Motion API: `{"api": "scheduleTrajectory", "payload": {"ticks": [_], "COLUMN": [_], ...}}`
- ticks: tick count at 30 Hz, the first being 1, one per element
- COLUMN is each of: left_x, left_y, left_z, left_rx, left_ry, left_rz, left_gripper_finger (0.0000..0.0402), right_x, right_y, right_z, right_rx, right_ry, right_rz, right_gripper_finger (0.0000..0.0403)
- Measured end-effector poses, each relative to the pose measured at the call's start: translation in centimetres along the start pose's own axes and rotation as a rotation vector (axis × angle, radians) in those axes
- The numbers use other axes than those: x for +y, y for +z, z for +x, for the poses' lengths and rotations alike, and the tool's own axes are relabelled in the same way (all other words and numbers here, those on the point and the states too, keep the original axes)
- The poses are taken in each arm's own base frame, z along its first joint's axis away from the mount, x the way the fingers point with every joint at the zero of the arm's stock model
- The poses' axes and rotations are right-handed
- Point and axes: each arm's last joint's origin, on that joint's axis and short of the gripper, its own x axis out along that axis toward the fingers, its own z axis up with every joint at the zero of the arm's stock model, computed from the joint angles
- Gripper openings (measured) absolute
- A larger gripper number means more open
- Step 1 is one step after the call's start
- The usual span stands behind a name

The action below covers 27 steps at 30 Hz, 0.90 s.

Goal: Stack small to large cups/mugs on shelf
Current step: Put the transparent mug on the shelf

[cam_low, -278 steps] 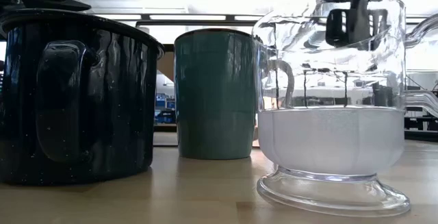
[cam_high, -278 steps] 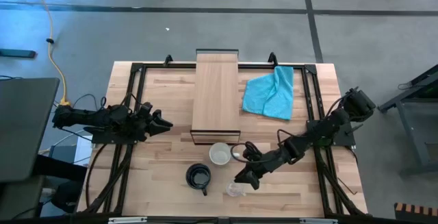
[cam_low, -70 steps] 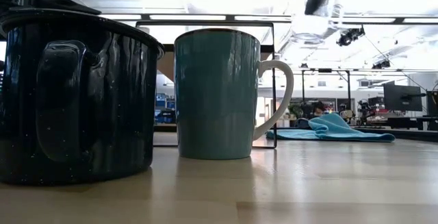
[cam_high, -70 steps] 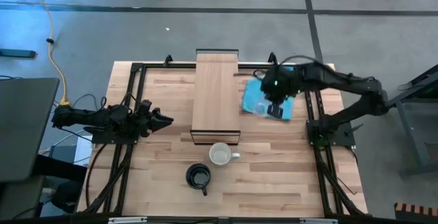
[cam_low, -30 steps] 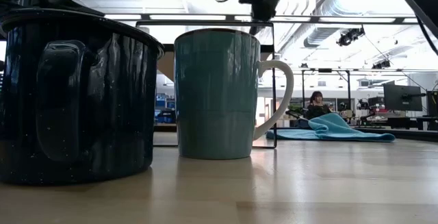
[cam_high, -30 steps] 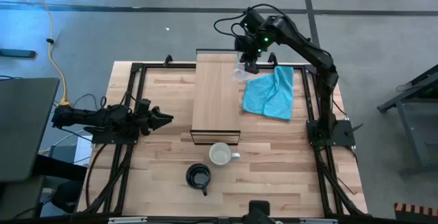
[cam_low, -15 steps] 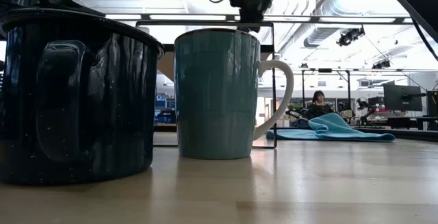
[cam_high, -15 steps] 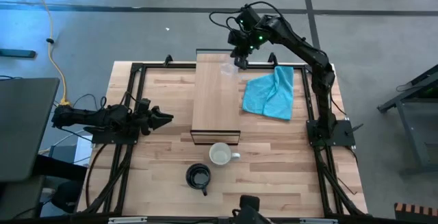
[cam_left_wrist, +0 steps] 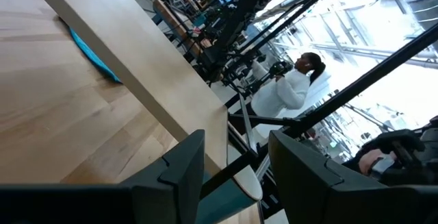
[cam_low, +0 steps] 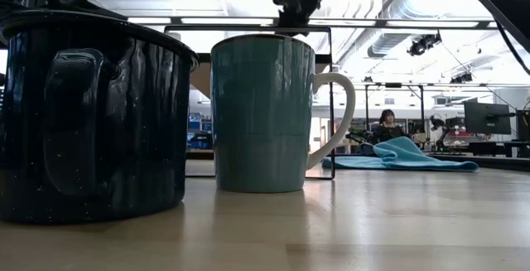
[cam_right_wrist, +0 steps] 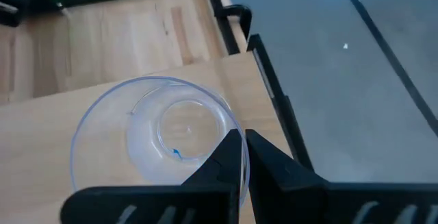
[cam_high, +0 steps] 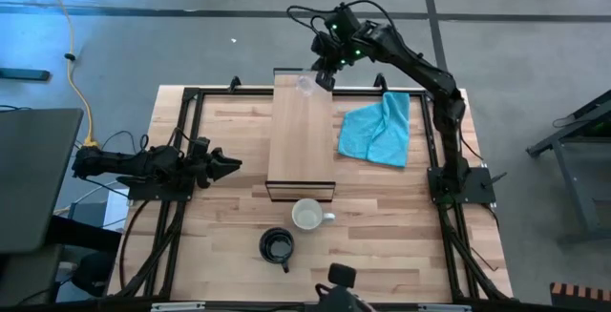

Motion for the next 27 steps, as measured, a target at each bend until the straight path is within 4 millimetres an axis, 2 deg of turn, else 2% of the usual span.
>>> {"api": "scheduleTrajectory", "payload": {"ticks": [8, 20, 27], "left_x": [0.0, 0.0, 0.0], "left_y": [0.0, 0.0, 0.0], "left_z": [0.0, 0.0, 0.0], "left_rx": [-0.001, 0.000, 0.000], "left_ry": [0.000, 0.000, 0.000], "left_rz": [0.000, 0.000, 0.000], "left_gripper_finger": [0.0152, 0.0152, 0.0152], "right_x": [-0.3, -0.5, -0.6], "right_y": [-0.6, -0.7, -0.7], "right_z": [2.4, 2.4, 2.4], "right_rx": [0.053, 0.069, 0.071], "right_ry": [0.017, -0.020, -0.036], "right_rz": [0.009, -0.002, -0.069], "right_gripper_finger": [0.0000, 0.0000, 0.0000]}}
